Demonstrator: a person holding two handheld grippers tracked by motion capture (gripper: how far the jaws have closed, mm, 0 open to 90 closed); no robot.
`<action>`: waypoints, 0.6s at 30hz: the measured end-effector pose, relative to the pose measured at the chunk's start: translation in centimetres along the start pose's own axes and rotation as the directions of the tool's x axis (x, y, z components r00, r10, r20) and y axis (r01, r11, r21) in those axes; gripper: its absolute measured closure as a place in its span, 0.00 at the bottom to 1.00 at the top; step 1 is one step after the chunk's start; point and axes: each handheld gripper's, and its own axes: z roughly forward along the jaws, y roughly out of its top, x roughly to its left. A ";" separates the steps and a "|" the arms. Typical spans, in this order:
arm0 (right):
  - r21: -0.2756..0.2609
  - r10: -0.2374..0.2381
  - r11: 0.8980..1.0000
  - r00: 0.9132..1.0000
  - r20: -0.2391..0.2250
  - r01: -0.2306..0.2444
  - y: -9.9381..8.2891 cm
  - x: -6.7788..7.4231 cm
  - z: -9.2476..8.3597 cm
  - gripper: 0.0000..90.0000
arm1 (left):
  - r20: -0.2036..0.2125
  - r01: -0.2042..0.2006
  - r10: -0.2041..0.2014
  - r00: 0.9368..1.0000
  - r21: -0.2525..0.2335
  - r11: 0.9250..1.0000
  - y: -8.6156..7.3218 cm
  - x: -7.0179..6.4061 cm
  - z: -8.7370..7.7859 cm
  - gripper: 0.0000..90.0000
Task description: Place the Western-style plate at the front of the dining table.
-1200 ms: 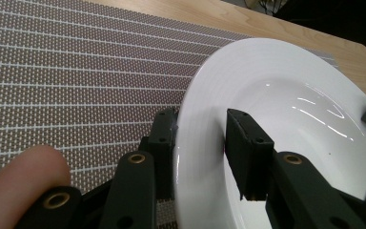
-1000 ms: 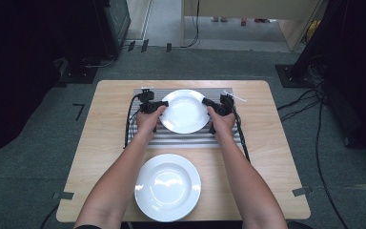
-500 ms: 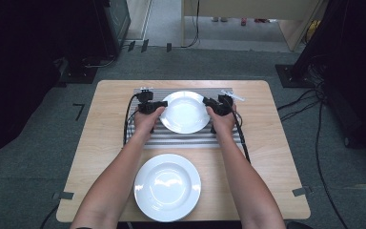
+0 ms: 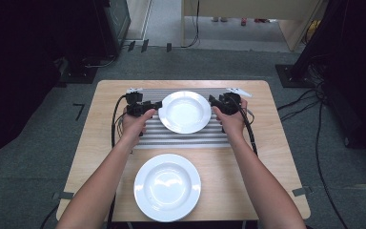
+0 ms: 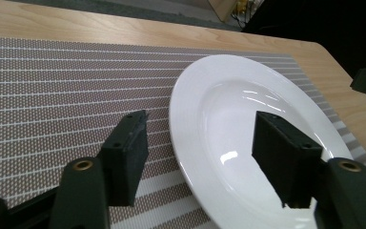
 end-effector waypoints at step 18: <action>0.140 -0.117 0.983 0.993 -0.014 0.118 -1.4 0.2 -6.4 0.38 | -0.014 -0.101 0.100 0.995 -0.052 0.994 -2.3 -0.8 -6.4 0.12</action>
